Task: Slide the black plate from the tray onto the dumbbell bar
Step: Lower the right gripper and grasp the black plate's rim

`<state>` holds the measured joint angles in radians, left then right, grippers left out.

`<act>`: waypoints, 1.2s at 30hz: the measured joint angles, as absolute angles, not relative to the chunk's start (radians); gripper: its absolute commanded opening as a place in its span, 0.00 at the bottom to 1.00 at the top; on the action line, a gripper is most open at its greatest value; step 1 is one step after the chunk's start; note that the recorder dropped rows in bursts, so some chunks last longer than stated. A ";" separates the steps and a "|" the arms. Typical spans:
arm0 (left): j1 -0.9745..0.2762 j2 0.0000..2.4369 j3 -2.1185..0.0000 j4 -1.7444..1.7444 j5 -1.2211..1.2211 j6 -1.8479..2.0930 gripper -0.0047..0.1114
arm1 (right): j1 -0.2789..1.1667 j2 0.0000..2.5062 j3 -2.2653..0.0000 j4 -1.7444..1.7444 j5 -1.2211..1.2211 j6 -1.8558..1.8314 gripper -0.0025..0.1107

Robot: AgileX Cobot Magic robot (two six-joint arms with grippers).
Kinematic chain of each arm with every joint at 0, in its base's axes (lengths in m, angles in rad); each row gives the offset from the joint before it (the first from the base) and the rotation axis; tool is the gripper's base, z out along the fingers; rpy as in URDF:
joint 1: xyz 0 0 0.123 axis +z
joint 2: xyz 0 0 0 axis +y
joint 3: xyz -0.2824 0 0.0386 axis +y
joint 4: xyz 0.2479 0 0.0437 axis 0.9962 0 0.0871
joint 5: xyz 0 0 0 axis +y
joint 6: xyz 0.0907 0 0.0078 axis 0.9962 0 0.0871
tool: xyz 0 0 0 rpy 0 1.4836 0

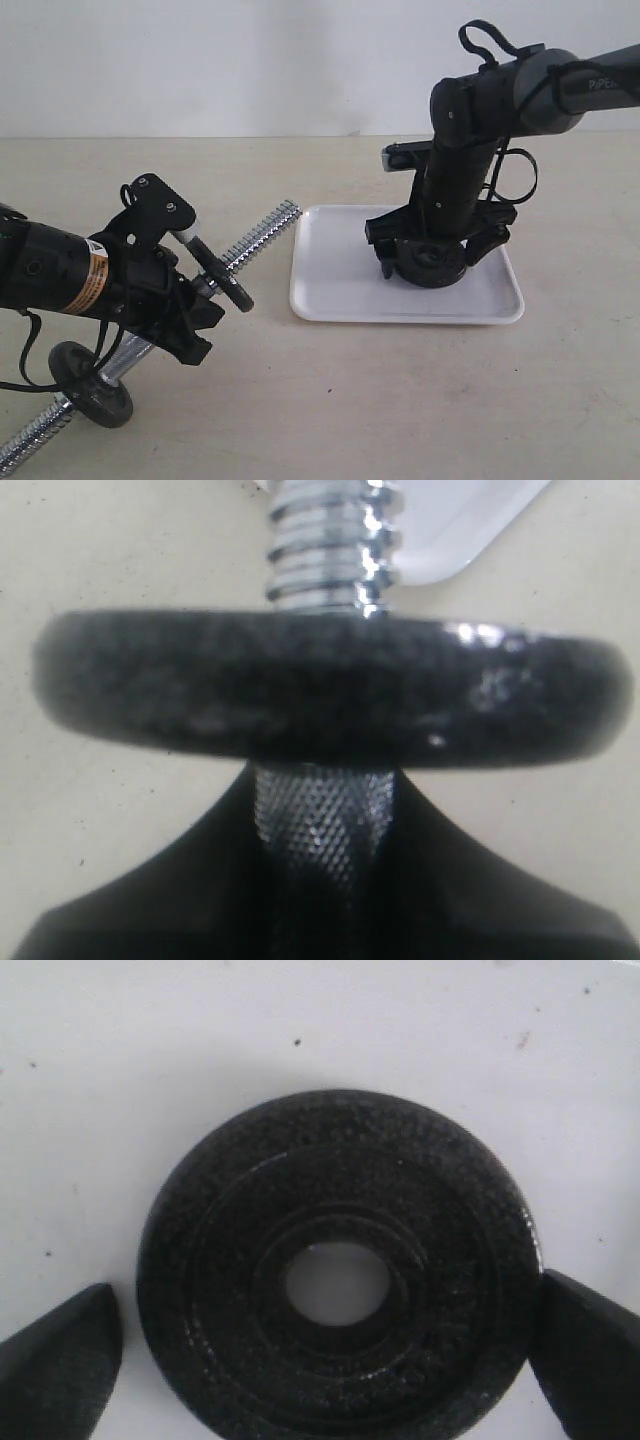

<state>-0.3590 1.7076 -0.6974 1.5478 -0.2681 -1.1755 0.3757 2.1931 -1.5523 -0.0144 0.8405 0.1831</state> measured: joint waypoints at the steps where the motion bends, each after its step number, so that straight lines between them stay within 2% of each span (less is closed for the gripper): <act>1: -0.359 1.708 -0.697 1.548 -0.268 -1.175 0.08 | 0.378 2.193 -1.552 -0.020 0.839 0.191 0.94; 36: -0.359 1.708 -0.697 1.548 -0.268 -1.175 0.08 | 0.380 2.220 -1.570 -0.062 0.842 0.166 0.92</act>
